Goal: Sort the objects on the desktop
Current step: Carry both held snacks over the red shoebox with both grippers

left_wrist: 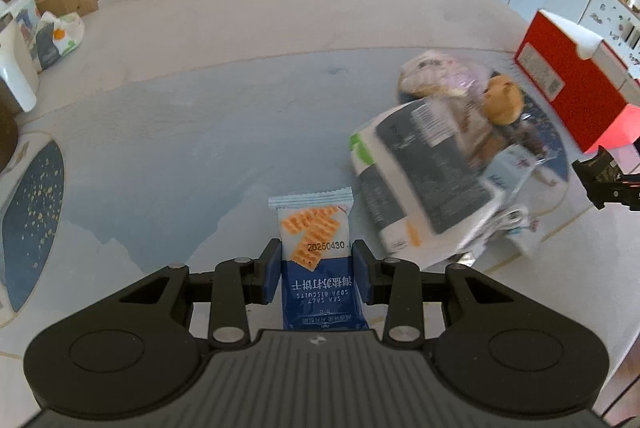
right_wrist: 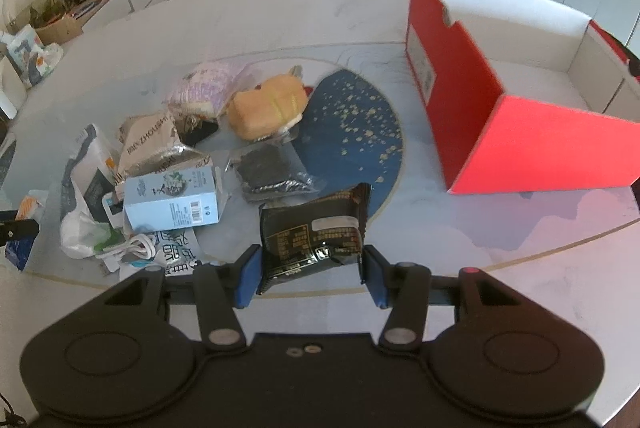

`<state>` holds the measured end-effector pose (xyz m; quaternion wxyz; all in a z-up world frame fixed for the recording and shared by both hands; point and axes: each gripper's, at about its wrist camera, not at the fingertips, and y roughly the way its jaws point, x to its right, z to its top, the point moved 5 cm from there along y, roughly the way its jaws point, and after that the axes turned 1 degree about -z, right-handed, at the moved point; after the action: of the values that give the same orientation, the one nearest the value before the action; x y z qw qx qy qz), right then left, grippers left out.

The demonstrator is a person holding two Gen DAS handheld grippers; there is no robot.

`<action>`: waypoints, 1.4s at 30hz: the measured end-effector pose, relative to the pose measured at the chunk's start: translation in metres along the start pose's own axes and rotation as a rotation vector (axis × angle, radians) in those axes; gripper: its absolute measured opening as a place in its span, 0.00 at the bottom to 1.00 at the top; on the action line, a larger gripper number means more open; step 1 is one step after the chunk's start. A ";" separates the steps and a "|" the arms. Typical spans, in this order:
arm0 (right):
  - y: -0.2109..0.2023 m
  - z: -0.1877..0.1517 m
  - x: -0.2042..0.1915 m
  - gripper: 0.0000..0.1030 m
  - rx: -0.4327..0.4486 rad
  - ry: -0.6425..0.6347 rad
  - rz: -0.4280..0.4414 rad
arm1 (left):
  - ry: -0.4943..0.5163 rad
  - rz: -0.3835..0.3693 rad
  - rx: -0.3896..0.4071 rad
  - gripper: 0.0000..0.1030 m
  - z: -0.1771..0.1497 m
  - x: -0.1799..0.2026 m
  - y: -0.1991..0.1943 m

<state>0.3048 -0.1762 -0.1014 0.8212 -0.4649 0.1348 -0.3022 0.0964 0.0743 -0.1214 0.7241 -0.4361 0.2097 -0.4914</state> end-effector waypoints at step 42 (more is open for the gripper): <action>-0.050 0.100 0.191 0.50 0.128 0.008 0.021 | 0.167 -0.173 0.112 0.35 0.159 0.259 -0.006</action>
<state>0.4860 -0.2457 0.0052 0.8519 -0.4089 0.1233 -0.3032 0.3203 -0.0905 0.0005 0.6822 -0.3690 0.2030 -0.5977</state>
